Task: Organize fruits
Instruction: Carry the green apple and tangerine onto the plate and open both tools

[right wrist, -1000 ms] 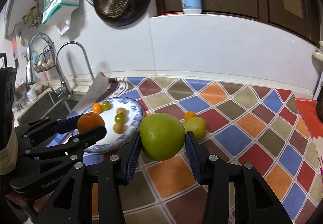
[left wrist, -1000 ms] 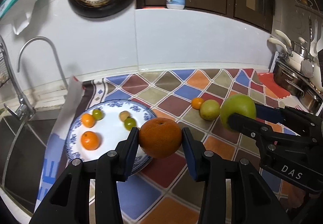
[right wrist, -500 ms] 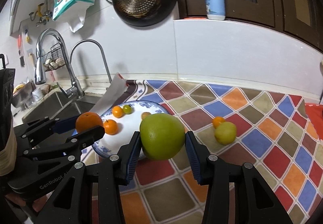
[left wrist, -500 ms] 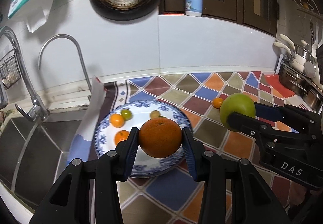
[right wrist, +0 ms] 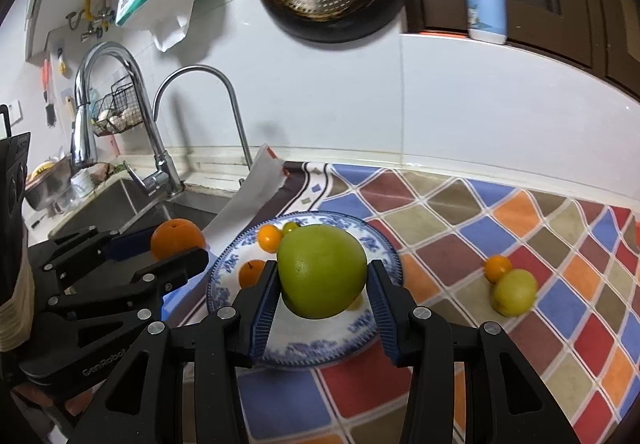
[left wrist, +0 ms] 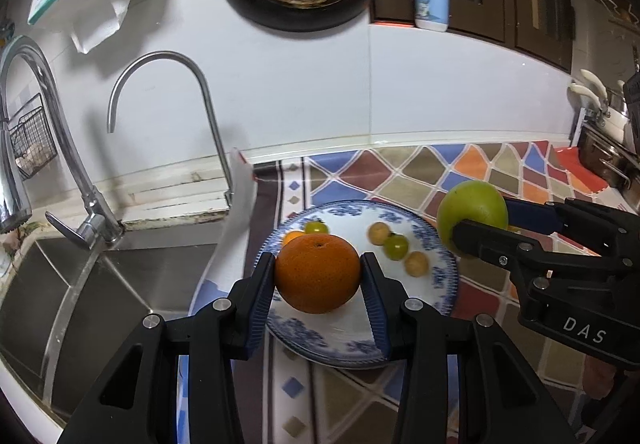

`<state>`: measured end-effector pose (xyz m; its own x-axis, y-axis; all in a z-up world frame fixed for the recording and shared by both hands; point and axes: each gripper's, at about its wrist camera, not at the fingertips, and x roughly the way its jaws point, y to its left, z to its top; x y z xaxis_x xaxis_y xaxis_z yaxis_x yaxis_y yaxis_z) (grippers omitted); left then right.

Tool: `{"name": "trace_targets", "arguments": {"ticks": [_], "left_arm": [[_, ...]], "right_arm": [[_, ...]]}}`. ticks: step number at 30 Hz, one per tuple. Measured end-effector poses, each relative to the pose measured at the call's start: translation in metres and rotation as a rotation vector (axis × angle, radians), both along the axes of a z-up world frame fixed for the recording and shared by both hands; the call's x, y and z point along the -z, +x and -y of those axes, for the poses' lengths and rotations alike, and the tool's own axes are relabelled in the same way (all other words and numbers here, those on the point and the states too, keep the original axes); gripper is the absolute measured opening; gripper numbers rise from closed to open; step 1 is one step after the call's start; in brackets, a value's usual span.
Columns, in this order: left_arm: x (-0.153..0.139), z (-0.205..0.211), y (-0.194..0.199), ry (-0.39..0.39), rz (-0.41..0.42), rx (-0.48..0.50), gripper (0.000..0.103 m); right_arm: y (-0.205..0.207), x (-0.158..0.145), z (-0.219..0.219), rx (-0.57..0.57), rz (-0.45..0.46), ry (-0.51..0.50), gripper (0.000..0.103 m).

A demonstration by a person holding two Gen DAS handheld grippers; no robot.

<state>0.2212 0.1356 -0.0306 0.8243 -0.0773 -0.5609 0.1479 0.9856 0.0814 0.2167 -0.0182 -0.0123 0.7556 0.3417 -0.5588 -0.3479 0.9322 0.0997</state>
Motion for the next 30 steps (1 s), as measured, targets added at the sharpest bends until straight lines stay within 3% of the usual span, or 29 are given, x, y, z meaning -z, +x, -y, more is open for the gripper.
{"name": "trace_targets", "arguments": {"ticks": [18,30], "left_arm": [[0.042,-0.029,0.08,0.014,-0.099,0.029,0.042],[0.061,-0.032,0.102,-0.009,-0.176,0.058,0.043]], "right_arm": [[0.076,0.037,-0.046,-0.036,-0.078,-0.059,0.045],[0.104,0.064,-0.052,-0.041,-0.154,-0.059,0.045]]}}
